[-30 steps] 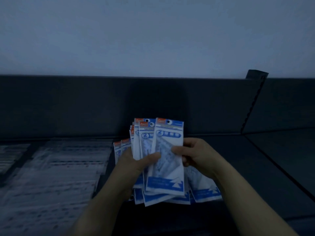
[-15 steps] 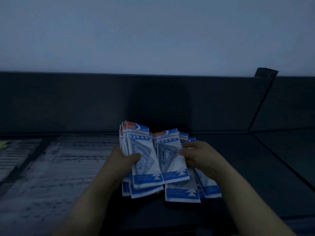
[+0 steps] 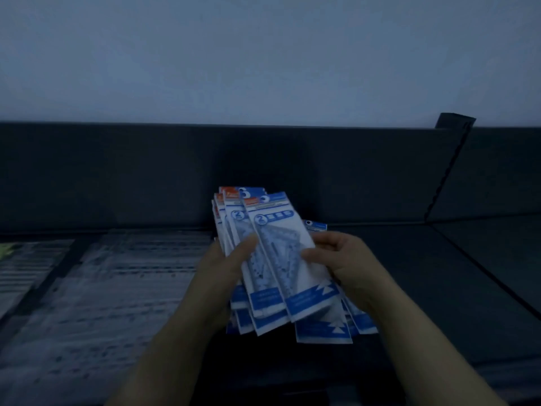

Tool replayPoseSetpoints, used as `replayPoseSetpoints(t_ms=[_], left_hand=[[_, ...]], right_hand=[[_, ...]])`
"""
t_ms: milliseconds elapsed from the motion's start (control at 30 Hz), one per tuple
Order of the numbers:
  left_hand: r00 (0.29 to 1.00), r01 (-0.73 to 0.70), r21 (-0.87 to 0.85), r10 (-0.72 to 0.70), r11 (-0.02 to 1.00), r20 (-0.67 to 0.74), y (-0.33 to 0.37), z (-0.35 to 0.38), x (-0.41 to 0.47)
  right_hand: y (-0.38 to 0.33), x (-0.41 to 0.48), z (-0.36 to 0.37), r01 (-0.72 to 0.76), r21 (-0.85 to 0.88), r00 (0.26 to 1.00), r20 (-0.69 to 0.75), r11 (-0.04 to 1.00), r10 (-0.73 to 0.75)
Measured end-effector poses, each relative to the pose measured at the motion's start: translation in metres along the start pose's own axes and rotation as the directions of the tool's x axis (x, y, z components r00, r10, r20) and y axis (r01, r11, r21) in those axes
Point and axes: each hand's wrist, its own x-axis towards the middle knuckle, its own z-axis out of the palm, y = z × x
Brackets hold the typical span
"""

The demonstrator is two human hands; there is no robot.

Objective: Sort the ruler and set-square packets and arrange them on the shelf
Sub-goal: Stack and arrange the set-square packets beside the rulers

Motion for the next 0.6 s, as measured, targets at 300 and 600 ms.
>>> replayPoseSetpoints(t_ms=[300,600], left_hand=[[0.998,-0.041,0.07,0.038,0.997,0.046,-0.012,0.036,0.001],[0.993,-0.102,0.842,0.007,0.529,0.116,-0.009,0.033,0.011]], right_hand=[[0.002,-0.016,0.006,0.03,-0.121,0.992,0.128,0.992,-0.015],[-0.005,-0.013,-0.058,0.031,0.048,0.991,-0.128,0.998,-0.025]])
